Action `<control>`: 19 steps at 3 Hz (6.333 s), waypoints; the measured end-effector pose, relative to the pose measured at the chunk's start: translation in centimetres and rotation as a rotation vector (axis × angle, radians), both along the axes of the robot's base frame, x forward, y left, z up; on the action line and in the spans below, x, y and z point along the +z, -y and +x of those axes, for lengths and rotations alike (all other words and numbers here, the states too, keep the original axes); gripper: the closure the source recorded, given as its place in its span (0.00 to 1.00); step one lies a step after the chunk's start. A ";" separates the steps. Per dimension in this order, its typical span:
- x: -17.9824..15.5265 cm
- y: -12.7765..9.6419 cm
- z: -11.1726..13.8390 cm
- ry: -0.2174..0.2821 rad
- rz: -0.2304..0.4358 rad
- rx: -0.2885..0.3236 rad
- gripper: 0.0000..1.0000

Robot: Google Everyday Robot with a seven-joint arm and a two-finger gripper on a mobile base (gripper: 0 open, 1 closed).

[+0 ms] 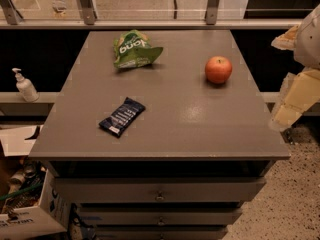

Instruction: Move apple near rxbar blueberry

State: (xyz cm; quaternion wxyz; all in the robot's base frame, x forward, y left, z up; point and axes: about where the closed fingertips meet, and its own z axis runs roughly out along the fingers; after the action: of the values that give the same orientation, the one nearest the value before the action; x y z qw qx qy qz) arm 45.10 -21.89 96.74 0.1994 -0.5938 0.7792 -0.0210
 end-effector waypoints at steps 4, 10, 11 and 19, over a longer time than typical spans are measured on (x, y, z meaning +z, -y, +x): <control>-6.2 0.0 9.8 -0.001 0.257 0.017 0.00; -9.8 -0.2 20.0 0.138 0.407 0.032 0.00; -10.7 -0.6 21.7 0.120 0.440 0.024 0.00; -10.3 -9.0 19.0 -0.043 0.650 0.143 1.00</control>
Offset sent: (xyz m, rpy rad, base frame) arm 0.0821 -0.0116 -0.0493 0.3042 -0.0029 0.0091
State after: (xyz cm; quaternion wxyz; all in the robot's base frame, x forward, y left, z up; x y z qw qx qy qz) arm 64.08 -12.91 86.46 0.3629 -0.5527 0.7055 0.2551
